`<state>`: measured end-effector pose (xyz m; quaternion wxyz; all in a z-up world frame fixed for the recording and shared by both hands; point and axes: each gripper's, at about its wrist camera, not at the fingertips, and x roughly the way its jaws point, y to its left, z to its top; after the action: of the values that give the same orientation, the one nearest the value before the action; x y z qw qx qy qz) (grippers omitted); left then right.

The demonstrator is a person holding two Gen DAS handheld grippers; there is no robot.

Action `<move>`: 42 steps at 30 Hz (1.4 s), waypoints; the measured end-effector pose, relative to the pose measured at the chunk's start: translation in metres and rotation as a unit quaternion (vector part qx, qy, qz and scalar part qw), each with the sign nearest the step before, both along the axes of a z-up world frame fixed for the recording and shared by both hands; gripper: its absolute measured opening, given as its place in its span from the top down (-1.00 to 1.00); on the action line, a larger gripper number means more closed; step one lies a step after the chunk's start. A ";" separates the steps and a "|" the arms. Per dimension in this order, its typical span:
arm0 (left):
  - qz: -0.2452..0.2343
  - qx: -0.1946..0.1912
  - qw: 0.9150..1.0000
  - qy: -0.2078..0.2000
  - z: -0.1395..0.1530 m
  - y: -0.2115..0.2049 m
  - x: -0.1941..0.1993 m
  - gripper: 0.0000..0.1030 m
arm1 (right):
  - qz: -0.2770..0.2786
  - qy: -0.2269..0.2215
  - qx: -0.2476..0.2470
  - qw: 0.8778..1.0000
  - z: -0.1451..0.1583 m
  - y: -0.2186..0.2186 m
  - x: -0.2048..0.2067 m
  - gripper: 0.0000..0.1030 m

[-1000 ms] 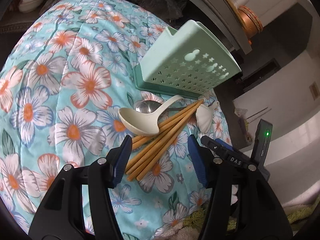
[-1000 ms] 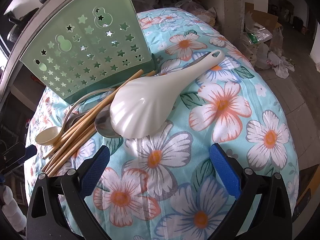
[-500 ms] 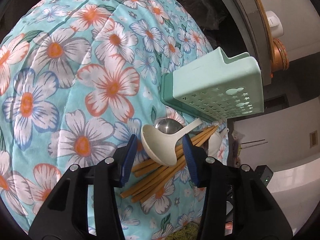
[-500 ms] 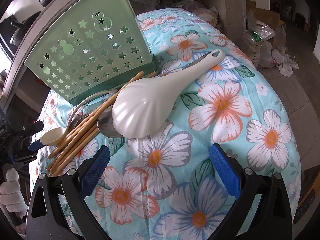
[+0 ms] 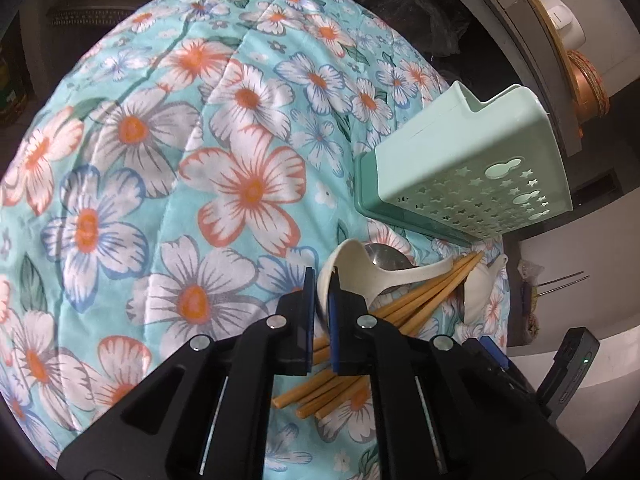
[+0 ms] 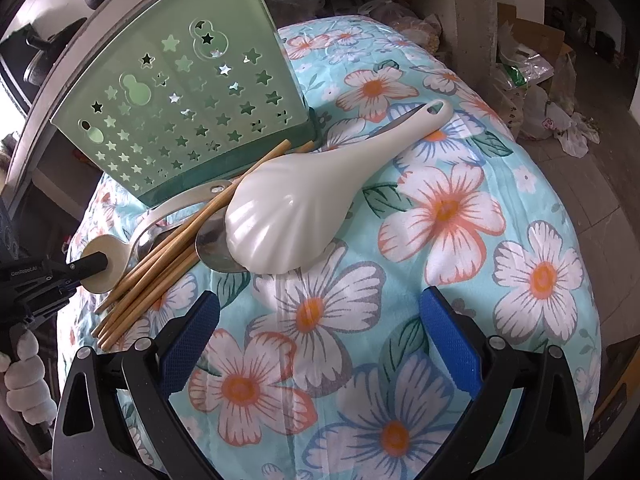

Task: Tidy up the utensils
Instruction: 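Close the left gripper on the white ceramic ladle, then lift the white ladle with the left gripper while the right gripper grasps the metal spoon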

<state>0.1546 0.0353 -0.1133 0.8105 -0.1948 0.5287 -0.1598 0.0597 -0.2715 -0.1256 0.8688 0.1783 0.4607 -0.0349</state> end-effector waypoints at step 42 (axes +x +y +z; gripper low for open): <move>0.125 0.061 0.981 -0.137 0.024 0.121 -0.024 0.91 | 0.560 -0.031 -0.423 0.712 0.000 0.200 0.064 0.29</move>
<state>0.1306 0.1561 -0.0893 0.8993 -0.1860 0.3927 -0.0499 0.1240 -0.0712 -0.1251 0.7274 -0.4973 0.3864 0.2726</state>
